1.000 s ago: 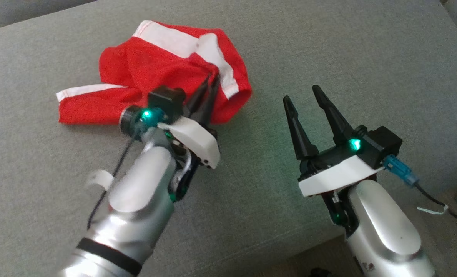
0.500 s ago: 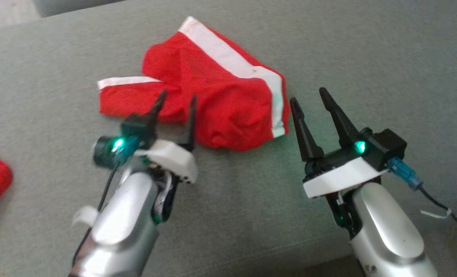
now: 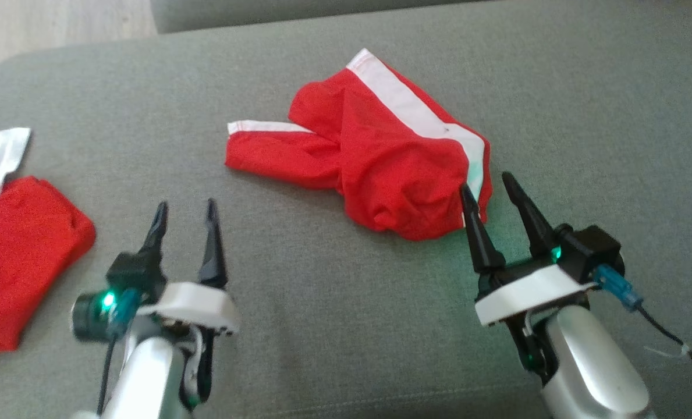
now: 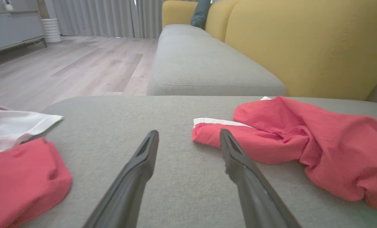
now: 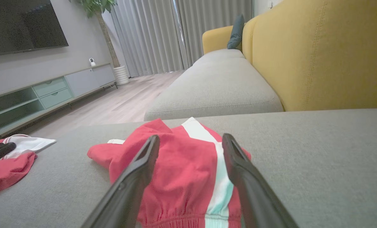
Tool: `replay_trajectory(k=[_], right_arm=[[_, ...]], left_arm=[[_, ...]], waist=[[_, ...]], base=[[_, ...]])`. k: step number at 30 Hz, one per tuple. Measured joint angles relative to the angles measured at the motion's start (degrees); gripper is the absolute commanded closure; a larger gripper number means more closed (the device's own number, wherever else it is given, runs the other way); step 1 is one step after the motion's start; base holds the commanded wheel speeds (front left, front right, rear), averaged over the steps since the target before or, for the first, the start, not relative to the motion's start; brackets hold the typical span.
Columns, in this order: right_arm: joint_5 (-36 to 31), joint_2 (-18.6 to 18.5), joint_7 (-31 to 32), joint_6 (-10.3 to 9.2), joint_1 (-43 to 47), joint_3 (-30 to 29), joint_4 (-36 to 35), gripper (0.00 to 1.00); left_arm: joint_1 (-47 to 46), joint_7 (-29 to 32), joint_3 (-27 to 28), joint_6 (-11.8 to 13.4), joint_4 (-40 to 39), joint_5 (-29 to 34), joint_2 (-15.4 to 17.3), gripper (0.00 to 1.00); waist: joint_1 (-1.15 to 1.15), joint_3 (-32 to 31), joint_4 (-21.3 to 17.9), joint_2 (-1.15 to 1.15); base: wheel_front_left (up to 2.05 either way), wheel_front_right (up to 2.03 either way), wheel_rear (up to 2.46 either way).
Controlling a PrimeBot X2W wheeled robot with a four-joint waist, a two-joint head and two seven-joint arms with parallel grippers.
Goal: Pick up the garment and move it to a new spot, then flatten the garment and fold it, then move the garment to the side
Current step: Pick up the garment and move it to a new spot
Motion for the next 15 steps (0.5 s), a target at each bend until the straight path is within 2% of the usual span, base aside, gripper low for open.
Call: replay_trajectory(k=[6, 15], right_arm=[[-0.46, 0.04, 0.0, 0.0, 2.39, -1.45, 2.19, 0.0], [-0.51, 0.14, 0.0, 0.0, 2.92, -5.13, 4.97, 0.0]], left_arm=[[6.26, 0.0, 4.6, -0.05, -3.08, 0.53, -0.33, 0.0], [9.0, 0.0, 4.28, -2.12, -3.7, 1.81, -0.54, 0.0]], waist=[[0.0, -1.98, 1.06, 0.0], [0.0, -1.15, 2.12, 0.0]], base=[[0.0, 0.0, 0.0], [0.0, 0.0, 0.0]])
